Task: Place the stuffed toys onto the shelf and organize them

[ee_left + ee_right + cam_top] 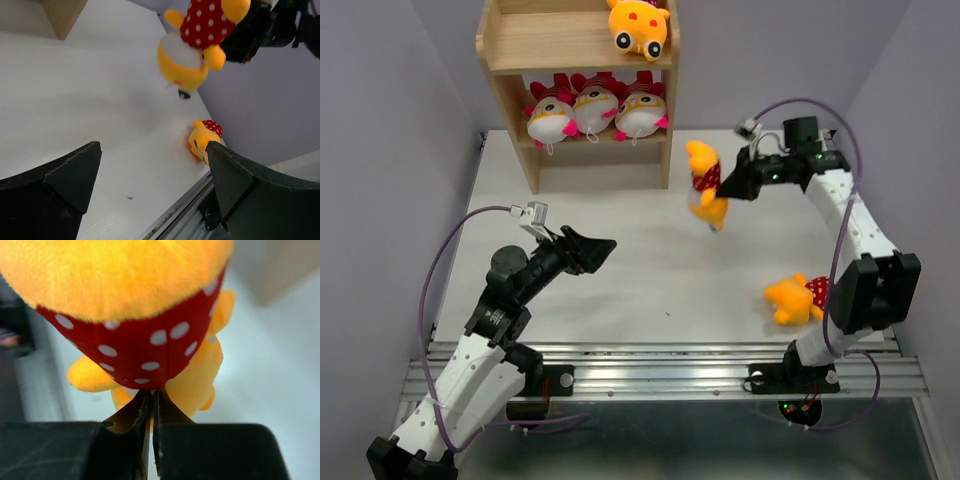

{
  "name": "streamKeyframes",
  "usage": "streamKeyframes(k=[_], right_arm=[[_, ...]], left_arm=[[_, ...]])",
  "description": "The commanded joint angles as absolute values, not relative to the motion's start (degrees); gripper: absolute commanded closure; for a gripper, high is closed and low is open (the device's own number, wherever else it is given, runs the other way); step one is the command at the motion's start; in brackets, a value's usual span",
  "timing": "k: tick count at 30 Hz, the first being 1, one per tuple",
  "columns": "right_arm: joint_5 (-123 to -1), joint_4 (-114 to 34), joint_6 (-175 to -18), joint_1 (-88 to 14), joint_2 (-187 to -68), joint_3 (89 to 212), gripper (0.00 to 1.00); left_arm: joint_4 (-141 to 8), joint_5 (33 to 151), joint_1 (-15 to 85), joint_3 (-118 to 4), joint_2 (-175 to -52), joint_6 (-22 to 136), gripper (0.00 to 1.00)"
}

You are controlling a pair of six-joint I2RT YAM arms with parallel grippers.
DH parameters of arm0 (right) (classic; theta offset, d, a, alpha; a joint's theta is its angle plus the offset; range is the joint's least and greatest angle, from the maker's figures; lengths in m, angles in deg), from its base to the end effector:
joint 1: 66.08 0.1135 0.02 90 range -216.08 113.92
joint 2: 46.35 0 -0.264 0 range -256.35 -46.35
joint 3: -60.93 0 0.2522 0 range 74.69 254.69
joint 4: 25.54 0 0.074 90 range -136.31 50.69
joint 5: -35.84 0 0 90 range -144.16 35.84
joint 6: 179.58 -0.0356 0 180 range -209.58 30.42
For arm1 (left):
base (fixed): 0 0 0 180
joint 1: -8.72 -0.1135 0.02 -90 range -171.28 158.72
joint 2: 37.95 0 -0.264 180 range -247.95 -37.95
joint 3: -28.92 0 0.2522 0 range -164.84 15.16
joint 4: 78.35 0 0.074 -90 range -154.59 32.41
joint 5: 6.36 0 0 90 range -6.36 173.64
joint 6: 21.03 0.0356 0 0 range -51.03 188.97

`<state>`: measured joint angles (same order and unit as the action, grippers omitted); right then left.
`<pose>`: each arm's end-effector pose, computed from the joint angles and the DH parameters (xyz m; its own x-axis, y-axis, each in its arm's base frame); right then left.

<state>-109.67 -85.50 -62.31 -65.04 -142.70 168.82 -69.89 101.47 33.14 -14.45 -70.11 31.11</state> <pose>0.3582 0.0358 0.3559 -0.4095 -0.2669 -0.8724 -0.8379 0.4882 0.2439 0.1336 -0.0726 0.3082 -0.3780 -0.4700 -0.7976 0.5574 0.5724 -0.6014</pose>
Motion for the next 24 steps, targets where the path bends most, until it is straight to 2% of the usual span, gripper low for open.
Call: streamKeyframes(k=[1, 3, 5, 18, 24], right_arm=[[-131.0, -68.9, -80.5, -52.1, -132.6, 153.6, 0.99], [-131.4, -59.3, -86.3, -49.4, -129.5, 150.7, 0.99], [-132.6, -56.4, -92.3, -46.7, -129.4, 149.7, 0.99], [-136.8, -51.8, -99.6, -41.7, -134.6, 152.1, 0.99], [-136.7, -49.1, -101.9, -41.1, -134.5, 151.9, 0.99]], left_arm=[[-83.4, 109.3, 33.5, -12.4, -71.6, 27.4, 0.03], [-85.7, 111.1, 33.7, -11.7, -72.1, 26.2, 0.02], [-87.8, 112.3, 34.7, -11.6, -72.7, 24.9, 0.02], [-89.7, 104.7, 46.3, -12.5, -75.6, 25.0, 0.02], [-89.3, 101.8, 48.9, -16.0, -81.6, 27.1, 0.03]])
